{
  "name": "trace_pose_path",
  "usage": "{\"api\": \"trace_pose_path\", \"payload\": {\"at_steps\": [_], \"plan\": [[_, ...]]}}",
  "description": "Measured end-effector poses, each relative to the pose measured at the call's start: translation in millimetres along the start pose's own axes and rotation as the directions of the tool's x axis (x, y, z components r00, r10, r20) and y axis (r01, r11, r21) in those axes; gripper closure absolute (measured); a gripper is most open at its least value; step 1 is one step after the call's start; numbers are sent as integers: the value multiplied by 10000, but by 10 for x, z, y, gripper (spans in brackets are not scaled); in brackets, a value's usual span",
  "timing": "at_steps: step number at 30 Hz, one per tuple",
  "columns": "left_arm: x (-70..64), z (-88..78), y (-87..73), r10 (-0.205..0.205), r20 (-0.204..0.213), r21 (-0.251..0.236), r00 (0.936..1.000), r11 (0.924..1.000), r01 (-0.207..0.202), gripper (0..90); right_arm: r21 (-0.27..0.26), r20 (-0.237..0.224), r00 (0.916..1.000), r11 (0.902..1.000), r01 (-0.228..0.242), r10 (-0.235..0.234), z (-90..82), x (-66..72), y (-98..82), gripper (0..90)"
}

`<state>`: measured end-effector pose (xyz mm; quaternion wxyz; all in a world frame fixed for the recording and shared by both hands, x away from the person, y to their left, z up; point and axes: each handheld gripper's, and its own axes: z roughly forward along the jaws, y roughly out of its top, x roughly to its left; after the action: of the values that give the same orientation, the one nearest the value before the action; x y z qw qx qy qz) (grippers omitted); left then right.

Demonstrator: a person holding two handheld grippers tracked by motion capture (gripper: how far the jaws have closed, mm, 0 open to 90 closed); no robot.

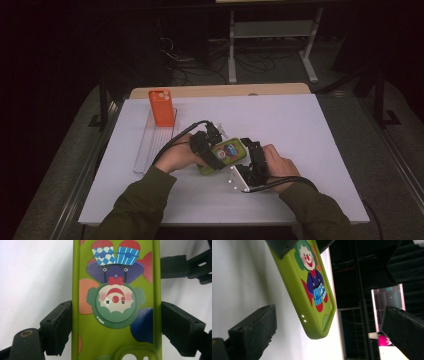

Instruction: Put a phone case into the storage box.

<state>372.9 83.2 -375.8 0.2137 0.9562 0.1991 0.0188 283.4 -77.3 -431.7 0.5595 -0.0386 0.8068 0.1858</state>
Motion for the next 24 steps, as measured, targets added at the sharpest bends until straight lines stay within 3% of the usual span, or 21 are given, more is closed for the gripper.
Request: {"api": "trace_pose_path", "payload": {"at_steps": [4,12,13,16,20,21,24], "plan": [[-1,-1,-2,-55,11,-67,10000,10000,55,159,-49,394,9939,9946,1037,-1034,5,59,15,25],[-14,-10,6,-97,29,-77,9999,9999,97,160,-147,930,9760,9799,1989,-1968,6,203,55,146],[-13,-12,7,-73,41,-79,10000,9999,73,160,-57,909,9703,9742,2255,-2241,6,207,62,174],[-23,-14,10,-79,0,-138,10000,9999,79,160,-139,983,9693,9736,2278,-2254,18,244,72,260],[-27,-22,16,-56,-3,-104,10000,9999,56,160,-129,1122,9617,9674,2531,-2501,4,257,89,363],[-27,-22,16,-54,-6,-103,10000,9999,54,160,-87,1048,9656,9707,2401,-2379,-4,275,95,401],[-29,-20,17,-49,8,-84,10000,10000,49,159,16,1078,9612,9668,2554,-2540,-7,303,114,491]]}}
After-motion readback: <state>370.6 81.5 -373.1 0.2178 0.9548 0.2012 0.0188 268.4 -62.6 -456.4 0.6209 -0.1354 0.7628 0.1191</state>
